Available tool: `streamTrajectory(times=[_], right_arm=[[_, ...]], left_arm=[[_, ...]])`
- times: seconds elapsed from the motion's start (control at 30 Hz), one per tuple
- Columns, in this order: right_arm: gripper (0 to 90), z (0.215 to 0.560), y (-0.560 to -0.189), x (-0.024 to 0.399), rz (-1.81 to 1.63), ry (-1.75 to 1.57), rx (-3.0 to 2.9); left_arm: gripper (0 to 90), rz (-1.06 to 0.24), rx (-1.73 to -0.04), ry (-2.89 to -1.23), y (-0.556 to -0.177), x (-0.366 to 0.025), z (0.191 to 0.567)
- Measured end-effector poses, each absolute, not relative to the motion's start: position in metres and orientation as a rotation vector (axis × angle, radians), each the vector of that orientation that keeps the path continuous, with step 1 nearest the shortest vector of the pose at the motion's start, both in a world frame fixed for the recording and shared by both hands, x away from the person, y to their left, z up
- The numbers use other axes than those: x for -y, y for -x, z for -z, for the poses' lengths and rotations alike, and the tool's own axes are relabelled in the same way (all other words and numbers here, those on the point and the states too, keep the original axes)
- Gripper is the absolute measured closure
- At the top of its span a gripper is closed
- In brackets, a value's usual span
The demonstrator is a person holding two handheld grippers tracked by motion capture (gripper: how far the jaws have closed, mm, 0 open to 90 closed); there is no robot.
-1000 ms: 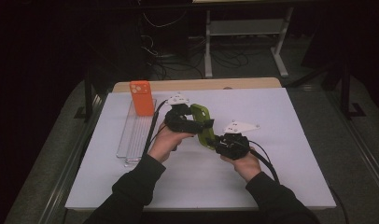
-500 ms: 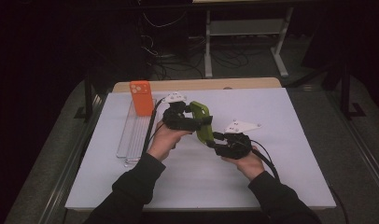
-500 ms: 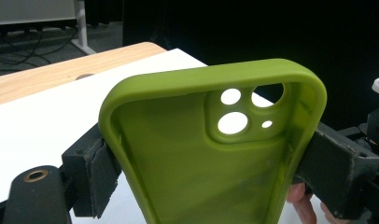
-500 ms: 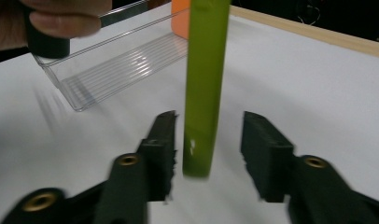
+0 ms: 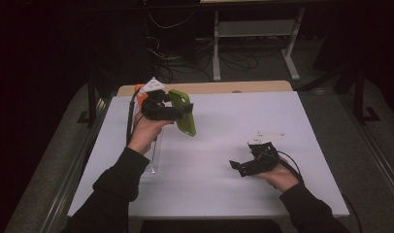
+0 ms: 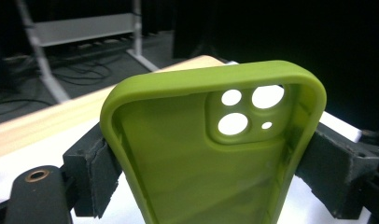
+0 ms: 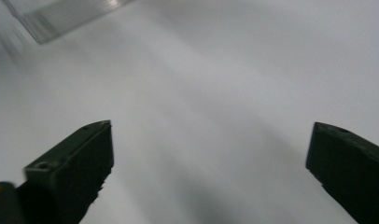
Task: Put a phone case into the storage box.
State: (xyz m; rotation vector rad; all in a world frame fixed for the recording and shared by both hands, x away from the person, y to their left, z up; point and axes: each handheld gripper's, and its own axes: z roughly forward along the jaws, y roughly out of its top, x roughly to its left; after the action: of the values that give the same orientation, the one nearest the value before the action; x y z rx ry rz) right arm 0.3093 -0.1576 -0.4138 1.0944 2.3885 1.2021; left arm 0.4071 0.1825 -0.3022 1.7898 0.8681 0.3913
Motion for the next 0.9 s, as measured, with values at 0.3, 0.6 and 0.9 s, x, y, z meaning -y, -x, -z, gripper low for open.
streamTrajectory(times=[0.3,0.6,0.9], right_arm=[[0.0,0.419,-0.295,0.187,-1.193,-1.117,-2.324],[0.0,0.419,-0.289,0.199,-1.204,-1.127,-2.296],[0.0,0.418,-0.288,0.202,-1.211,-1.114,-2.294]], left_arm=[[14.9,-0.570,-1.013,-1.750,-0.419,-0.236,0.283],[14.8,-0.730,-1.180,-1.755,-0.434,-0.257,0.296],[14.6,-0.829,-1.302,-1.758,-0.459,-0.250,0.328]])
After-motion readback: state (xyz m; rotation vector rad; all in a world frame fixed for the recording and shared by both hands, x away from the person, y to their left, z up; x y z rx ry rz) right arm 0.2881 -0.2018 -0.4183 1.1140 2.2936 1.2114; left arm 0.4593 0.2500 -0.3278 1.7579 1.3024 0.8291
